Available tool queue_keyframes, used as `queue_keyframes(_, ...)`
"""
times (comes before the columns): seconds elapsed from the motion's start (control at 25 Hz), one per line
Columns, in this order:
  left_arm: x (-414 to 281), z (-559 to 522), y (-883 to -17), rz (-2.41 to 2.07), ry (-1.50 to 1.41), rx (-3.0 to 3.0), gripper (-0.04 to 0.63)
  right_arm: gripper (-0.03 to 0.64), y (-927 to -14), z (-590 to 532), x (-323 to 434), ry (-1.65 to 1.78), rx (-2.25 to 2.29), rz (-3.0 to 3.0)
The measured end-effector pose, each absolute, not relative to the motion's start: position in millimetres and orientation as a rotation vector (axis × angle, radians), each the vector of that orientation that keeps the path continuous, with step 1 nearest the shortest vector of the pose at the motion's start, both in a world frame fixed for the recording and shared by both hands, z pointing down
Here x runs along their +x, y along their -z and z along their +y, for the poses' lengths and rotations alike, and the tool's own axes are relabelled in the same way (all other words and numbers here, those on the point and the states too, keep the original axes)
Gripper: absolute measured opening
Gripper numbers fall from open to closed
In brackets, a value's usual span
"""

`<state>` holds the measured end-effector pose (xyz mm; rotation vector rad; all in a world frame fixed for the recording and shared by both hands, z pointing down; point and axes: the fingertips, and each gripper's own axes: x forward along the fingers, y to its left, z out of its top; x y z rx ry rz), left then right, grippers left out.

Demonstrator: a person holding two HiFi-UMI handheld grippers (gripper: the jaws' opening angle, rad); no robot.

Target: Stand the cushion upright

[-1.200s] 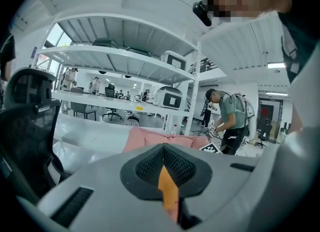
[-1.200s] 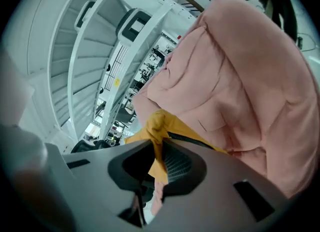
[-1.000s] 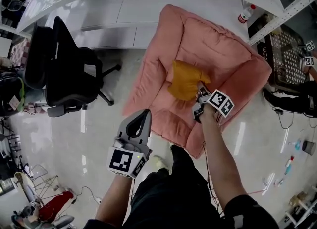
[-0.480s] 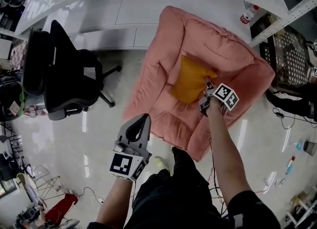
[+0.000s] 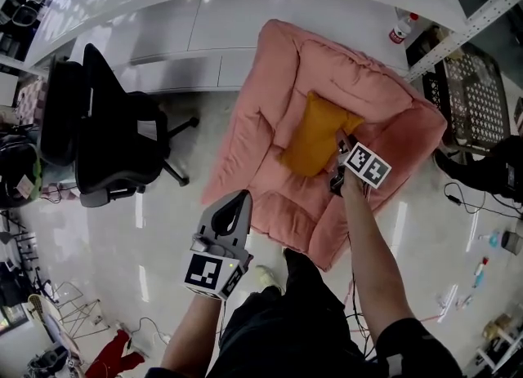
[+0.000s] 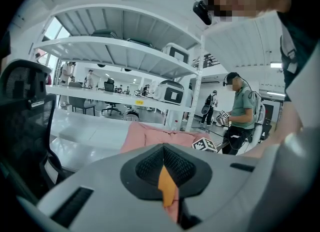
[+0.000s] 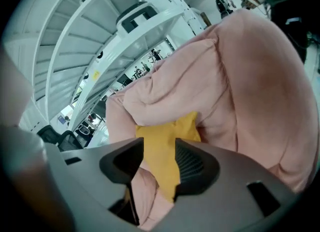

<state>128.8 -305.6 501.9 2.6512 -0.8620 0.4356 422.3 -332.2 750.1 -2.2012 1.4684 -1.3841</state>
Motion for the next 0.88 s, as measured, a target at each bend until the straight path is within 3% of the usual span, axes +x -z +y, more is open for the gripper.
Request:
queue_keyframes(0.4,111.8,-297.7,-489.7,-0.882,-0.365,2.634,0.006,0.038,-682.2,-316.4,364.7,1.251,-2.229,1.806)
queue_keyframes(0.88,68.8,-265.0,-465.5,-0.907,-0.320,2.603,0.006,0.012,-589.1,-272.3,276.1,0.992,-2.165,2.161)
